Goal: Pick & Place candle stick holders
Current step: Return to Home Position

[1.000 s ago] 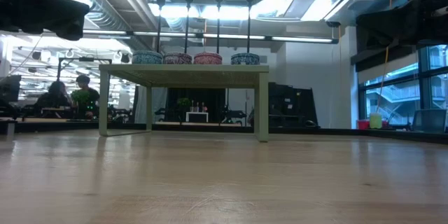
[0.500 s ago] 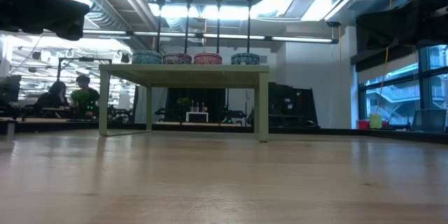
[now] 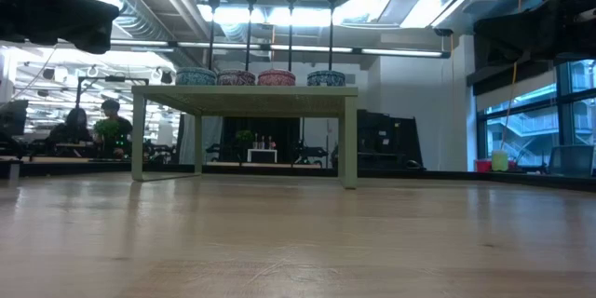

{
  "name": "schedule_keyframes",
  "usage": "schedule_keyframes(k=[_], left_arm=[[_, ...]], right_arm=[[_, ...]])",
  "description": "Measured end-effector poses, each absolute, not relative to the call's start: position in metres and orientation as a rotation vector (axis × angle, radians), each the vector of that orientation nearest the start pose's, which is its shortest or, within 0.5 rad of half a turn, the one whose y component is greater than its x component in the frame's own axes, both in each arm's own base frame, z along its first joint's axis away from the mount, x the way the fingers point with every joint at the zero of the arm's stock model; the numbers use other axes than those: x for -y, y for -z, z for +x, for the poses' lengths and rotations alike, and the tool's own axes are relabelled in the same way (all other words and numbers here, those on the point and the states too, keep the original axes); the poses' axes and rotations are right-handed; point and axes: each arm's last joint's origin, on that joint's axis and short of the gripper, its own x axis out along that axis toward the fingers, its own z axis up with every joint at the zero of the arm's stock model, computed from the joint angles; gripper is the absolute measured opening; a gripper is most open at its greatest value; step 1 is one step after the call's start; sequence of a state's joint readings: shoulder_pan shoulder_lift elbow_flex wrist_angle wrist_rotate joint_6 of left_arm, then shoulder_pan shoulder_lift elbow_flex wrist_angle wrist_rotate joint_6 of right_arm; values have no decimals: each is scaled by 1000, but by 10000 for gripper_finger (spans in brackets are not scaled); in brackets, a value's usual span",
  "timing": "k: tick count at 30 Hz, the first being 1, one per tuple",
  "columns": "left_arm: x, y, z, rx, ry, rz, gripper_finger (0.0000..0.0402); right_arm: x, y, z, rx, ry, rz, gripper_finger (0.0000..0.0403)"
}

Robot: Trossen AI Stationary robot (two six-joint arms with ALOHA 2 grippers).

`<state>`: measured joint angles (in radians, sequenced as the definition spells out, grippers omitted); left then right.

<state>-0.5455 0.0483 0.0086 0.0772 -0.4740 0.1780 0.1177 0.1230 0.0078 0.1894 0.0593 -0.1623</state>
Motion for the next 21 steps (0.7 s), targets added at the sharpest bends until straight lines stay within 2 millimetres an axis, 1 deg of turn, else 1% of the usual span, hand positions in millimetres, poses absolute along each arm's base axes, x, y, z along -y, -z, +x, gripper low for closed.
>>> schedule_keyframes(k=[21], left_arm=[[39, -170, 90, 39, 69, 160, 8]], right_arm=[[-11, -175, 104, 79, -53, -156, 23]])
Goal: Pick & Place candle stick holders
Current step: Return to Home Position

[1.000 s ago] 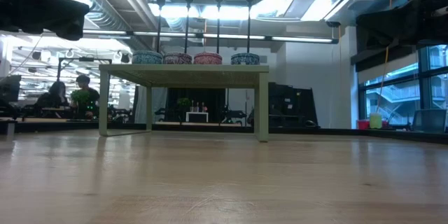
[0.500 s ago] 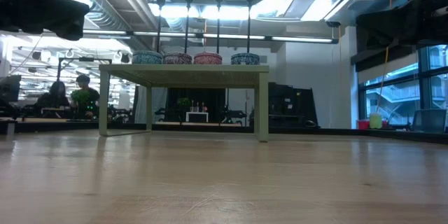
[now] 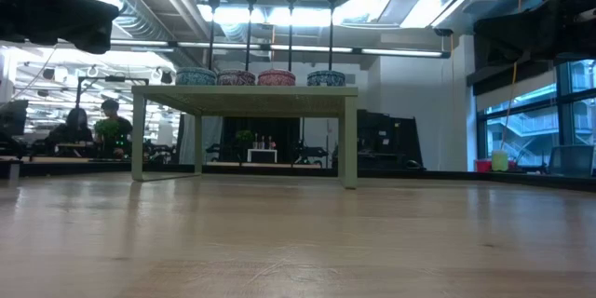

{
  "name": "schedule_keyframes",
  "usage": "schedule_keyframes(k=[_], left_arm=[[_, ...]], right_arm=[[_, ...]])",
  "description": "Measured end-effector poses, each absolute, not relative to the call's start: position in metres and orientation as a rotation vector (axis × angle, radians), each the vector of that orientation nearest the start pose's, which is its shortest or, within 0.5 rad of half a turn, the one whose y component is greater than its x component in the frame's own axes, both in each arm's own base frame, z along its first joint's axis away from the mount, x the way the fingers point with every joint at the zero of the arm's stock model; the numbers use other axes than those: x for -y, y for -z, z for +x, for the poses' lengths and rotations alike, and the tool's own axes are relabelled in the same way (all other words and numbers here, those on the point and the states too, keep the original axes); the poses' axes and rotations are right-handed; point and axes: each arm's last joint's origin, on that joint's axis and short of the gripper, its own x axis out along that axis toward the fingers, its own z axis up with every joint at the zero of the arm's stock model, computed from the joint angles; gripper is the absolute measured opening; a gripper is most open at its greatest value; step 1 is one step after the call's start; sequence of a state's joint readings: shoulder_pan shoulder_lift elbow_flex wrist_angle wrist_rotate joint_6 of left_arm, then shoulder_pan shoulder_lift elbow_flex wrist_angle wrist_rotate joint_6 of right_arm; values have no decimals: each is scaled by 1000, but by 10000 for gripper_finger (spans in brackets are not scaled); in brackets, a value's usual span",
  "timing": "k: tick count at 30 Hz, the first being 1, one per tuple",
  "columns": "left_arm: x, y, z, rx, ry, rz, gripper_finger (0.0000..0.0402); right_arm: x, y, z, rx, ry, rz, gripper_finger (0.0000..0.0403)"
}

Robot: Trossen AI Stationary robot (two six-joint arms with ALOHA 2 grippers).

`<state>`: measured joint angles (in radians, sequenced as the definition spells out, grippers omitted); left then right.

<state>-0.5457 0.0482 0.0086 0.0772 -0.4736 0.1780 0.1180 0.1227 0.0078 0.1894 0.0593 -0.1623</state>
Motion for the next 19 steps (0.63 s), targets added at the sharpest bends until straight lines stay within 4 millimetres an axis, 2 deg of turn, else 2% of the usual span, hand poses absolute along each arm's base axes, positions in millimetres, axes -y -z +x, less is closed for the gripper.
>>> schedule_keyframes(k=[19], left_arm=[[39, -170, 90, 39, 68, 160, 9]], right_arm=[[-11, -175, 104, 79, -53, -156, 23]])
